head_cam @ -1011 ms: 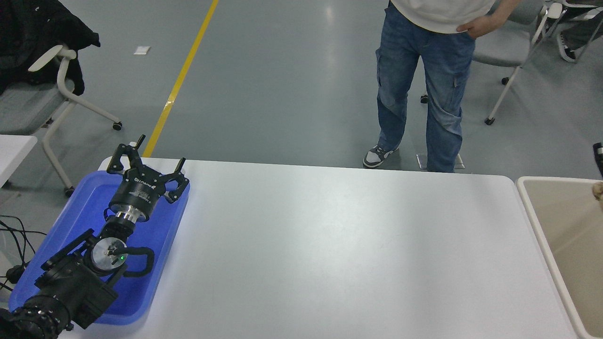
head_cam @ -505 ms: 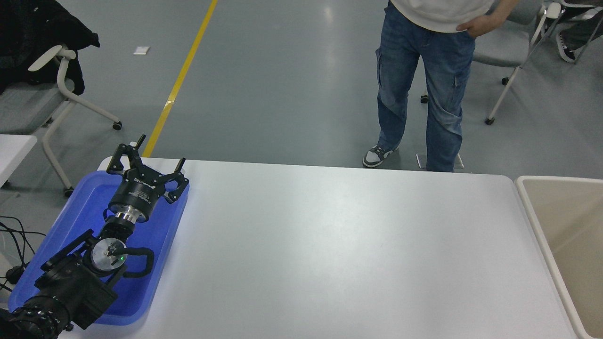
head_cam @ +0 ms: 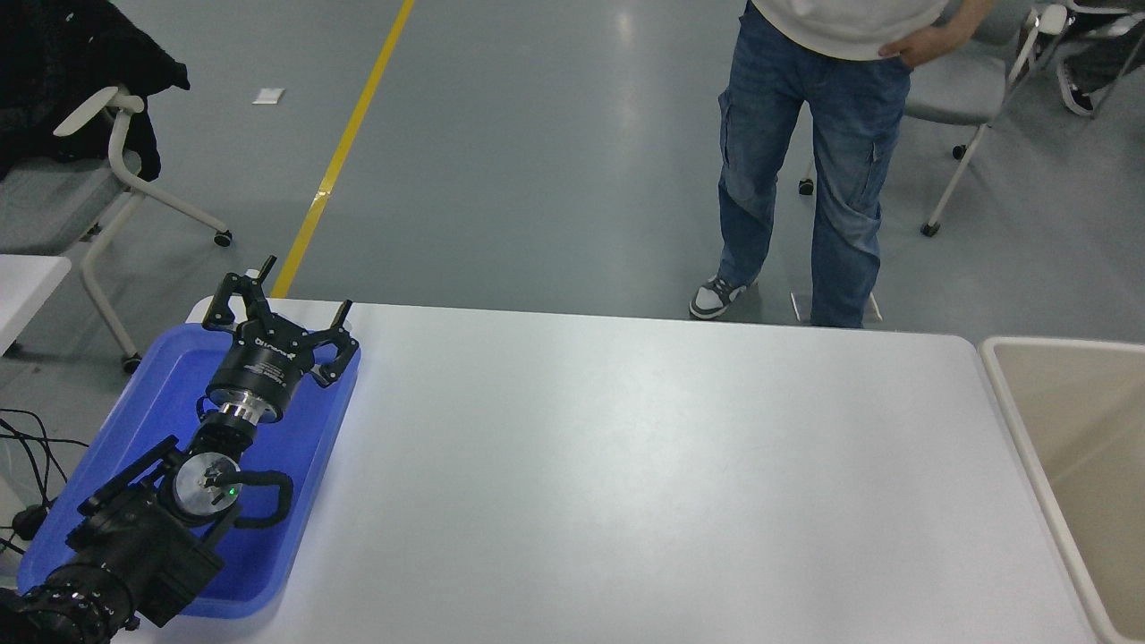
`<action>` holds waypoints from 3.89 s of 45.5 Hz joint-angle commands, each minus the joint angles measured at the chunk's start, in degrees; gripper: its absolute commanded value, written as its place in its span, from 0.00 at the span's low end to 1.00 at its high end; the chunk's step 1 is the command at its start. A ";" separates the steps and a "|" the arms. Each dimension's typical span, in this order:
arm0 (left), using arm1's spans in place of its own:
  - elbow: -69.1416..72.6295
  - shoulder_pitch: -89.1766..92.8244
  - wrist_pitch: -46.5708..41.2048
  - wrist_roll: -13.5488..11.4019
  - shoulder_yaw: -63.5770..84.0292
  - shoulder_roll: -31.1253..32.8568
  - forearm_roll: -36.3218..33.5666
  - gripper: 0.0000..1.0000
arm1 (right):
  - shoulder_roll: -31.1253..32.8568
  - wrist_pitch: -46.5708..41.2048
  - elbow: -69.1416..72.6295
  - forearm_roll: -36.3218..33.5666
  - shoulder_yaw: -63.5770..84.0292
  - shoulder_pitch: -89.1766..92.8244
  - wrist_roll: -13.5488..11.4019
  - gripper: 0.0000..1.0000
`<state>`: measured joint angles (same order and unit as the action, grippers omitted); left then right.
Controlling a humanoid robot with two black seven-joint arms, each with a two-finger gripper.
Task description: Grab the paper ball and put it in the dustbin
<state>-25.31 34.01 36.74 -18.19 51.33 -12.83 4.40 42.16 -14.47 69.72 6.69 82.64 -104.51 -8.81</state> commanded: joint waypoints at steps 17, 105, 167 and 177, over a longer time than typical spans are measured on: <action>0.00 0.00 0.00 0.00 0.00 0.00 0.00 1.00 | 1.09 5.24 -23.21 -2.47 -19.88 25.39 0.02 0.00; 0.00 0.00 0.00 0.00 0.00 0.00 0.00 1.00 | -14.65 23.43 -62.68 -1.15 -43.88 65.84 0.02 0.93; 0.00 0.00 0.00 0.00 0.00 0.00 0.00 1.00 | -10.69 13.25 -22.43 -2.21 -140.39 79.28 13.44 1.00; 0.00 0.00 0.00 0.00 0.00 0.00 0.00 1.00 | -16.31 8.32 -22.08 -1.42 -140.12 81.56 29.19 1.00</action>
<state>-25.31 34.01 36.74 -18.20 51.33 -12.83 4.40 31.30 -1.13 46.42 4.76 -54.02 -25.48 6.28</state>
